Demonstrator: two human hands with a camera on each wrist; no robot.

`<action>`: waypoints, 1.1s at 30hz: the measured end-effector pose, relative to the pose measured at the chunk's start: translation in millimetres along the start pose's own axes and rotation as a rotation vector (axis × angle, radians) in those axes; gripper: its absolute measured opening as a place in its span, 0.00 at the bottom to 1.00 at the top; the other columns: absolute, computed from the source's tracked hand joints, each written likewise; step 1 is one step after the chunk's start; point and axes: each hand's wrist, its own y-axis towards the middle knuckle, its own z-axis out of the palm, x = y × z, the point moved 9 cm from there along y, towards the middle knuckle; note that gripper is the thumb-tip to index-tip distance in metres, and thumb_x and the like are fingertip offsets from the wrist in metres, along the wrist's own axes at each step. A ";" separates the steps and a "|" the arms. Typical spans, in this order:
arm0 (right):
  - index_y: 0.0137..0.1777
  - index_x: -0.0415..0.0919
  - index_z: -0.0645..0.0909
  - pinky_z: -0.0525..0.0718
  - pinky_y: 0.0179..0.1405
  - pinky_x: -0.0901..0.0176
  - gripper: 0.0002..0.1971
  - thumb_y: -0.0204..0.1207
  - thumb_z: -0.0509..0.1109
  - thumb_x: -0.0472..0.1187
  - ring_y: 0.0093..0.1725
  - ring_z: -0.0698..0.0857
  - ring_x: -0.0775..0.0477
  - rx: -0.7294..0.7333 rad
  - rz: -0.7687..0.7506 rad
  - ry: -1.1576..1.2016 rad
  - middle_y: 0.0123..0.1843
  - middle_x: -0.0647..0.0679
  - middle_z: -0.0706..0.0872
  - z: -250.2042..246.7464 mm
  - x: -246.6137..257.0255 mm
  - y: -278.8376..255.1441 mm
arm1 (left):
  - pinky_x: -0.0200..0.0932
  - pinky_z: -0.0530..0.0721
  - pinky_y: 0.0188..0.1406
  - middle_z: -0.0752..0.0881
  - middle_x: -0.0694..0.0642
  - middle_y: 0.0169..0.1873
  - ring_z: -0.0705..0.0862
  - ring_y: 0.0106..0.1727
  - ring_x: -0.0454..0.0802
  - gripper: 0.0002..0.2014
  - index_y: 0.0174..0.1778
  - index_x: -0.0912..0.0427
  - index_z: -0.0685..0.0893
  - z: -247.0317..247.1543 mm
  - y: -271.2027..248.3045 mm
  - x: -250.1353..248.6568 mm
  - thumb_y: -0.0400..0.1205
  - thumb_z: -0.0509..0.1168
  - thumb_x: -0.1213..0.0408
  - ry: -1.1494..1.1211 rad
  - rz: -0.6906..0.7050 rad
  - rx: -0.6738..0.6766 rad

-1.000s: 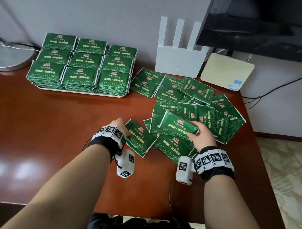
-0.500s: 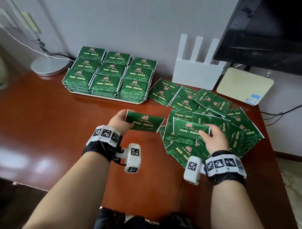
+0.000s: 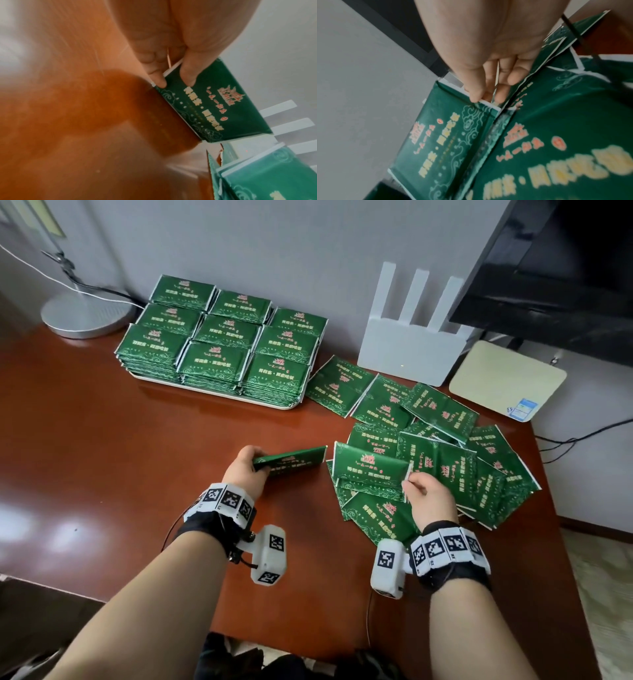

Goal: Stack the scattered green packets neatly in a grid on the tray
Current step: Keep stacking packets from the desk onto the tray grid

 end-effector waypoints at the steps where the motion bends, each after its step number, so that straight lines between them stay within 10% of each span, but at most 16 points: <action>1: 0.55 0.36 0.81 0.76 0.48 0.56 0.10 0.81 0.62 0.39 0.47 0.79 0.43 -0.011 -0.002 -0.002 0.55 0.42 0.85 0.0 0.2 0.8 | 0.38 0.70 0.40 0.79 0.56 0.44 0.76 0.42 0.52 0.14 0.62 0.59 0.77 1.0 0.2 1.5 0.81 0.62 0.70 -0.009 -0.003 0.006; 12: 0.50 0.42 0.75 0.86 0.48 0.50 0.04 0.82 0.59 0.35 0.42 0.86 0.49 0.054 0.057 0.152 0.38 0.55 0.84 34.7 5.3 -0.2 | 0.43 0.80 0.50 0.86 0.61 0.51 0.85 0.51 0.58 0.16 0.65 0.58 0.77 16.1 6.5 -1.3 0.81 0.65 0.66 -0.031 -0.020 0.141; 18: 0.67 0.40 0.70 0.81 0.56 0.53 0.20 0.76 0.69 0.37 0.51 0.84 0.47 0.088 0.064 0.218 0.54 0.47 0.83 44.0 12.6 3.0 | 0.49 0.83 0.56 0.86 0.62 0.56 0.86 0.53 0.59 0.21 0.70 0.57 0.73 24.4 11.4 -6.2 0.81 0.64 0.65 0.013 -0.008 0.190; 22: 0.53 0.42 0.77 0.80 0.49 0.56 0.11 0.76 0.69 0.47 0.49 0.83 0.42 0.044 0.022 0.078 0.50 0.45 0.85 42.2 17.6 7.4 | 0.48 0.83 0.55 0.86 0.61 0.55 0.85 0.53 0.59 0.19 0.68 0.56 0.75 18.9 14.1 -1.8 0.81 0.64 0.65 0.017 -0.010 0.173; 33: 0.55 0.36 0.78 0.78 0.49 0.54 0.11 0.78 0.66 0.43 0.54 0.83 0.39 0.048 0.029 -0.006 0.52 0.42 0.85 41.4 25.5 10.0 | 0.53 0.85 0.53 0.84 0.64 0.56 0.85 0.47 0.58 0.19 0.68 0.62 0.75 -11.0 19.4 22.4 0.80 0.64 0.70 -0.028 -0.103 0.158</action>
